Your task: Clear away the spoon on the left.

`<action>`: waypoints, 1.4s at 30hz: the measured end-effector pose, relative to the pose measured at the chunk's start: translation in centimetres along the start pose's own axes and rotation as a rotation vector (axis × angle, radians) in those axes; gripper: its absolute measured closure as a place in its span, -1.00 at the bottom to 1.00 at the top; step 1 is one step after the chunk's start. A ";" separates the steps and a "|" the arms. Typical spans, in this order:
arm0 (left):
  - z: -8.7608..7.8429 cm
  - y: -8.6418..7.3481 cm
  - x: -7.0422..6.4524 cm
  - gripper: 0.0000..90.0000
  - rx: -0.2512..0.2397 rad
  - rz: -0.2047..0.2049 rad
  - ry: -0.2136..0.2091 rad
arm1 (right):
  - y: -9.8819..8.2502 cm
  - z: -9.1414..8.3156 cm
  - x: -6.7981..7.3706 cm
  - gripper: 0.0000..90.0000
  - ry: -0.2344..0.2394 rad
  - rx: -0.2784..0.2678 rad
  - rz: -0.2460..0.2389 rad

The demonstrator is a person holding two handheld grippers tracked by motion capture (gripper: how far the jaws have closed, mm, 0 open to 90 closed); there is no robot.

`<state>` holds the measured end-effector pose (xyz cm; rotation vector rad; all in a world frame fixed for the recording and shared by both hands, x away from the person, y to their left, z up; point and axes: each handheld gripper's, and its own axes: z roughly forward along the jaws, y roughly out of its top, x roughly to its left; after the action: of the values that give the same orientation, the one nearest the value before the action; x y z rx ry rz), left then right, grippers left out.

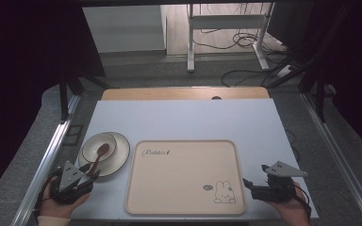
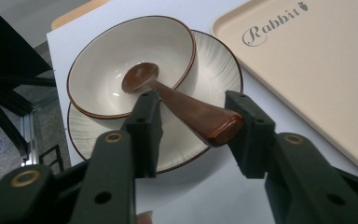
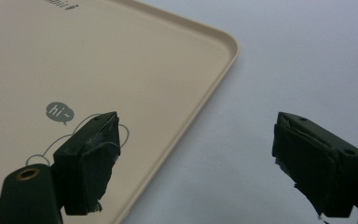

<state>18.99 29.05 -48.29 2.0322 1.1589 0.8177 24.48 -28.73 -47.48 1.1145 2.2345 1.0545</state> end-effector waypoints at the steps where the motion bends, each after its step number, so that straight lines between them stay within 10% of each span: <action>1: 0.0 0.0 0.0 0.37 0.000 0.001 0.000 | 0.0 0.0 0.0 -0.67 -0.001 -0.001 0.001; 42: -0.1 0.1 0.6 0.87 0.021 -0.071 0.052 | 0.0 -0.1 0.1 -0.67 -0.003 -0.003 -0.002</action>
<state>19.23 29.61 -48.07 1.9852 1.2655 0.8309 24.40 -28.69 -47.43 1.1114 2.2303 1.0546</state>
